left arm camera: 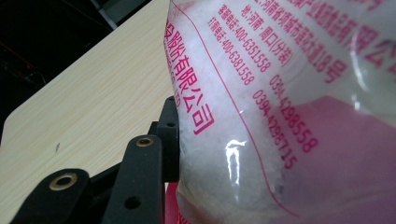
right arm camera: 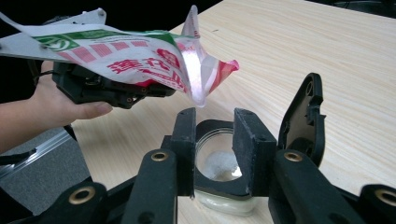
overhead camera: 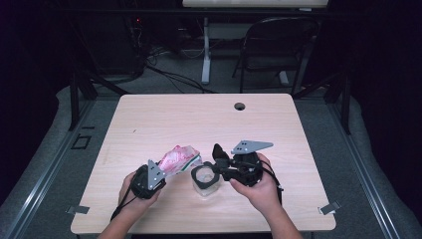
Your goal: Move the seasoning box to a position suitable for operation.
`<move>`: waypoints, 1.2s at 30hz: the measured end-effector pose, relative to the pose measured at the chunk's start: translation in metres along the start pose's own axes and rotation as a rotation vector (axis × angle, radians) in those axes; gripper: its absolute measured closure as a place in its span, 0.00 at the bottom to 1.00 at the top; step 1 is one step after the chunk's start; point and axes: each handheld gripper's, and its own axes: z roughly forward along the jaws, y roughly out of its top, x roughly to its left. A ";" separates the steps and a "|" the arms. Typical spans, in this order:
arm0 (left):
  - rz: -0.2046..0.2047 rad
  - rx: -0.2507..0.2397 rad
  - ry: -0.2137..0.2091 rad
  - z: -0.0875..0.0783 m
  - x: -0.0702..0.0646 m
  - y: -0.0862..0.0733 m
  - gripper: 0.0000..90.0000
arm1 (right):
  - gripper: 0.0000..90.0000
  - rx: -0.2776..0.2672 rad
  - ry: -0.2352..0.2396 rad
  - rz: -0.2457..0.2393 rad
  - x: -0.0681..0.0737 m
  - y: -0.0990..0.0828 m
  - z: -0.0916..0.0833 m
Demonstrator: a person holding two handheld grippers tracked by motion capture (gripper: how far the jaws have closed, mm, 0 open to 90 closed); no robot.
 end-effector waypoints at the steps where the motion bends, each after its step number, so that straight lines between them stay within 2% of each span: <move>1: 0.004 0.000 0.002 0.000 0.000 0.000 0.71 | 0.78 0.003 0.003 -0.006 0.000 0.000 -0.001; 8: 0.040 0.000 0.021 -0.001 -0.003 0.002 0.71 | 0.78 0.012 0.017 -0.036 0.007 -0.005 0.000; 13: 0.036 0.003 -0.002 0.000 -0.005 0.004 0.71 | 0.77 0.025 0.015 -0.039 0.007 -0.005 0.002; 16: 0.041 0.011 -0.030 0.002 -0.009 0.008 0.71 | 0.76 0.028 0.020 -0.044 0.007 -0.005 0.003; 23: 0.132 0.041 -0.049 -0.001 -0.010 0.022 0.71 | 0.75 0.019 0.022 -0.043 0.005 -0.005 -0.001; 36: 0.262 0.090 -0.057 -0.005 -0.002 0.043 0.71 | 0.74 0.007 0.019 -0.047 0.006 -0.005 -0.004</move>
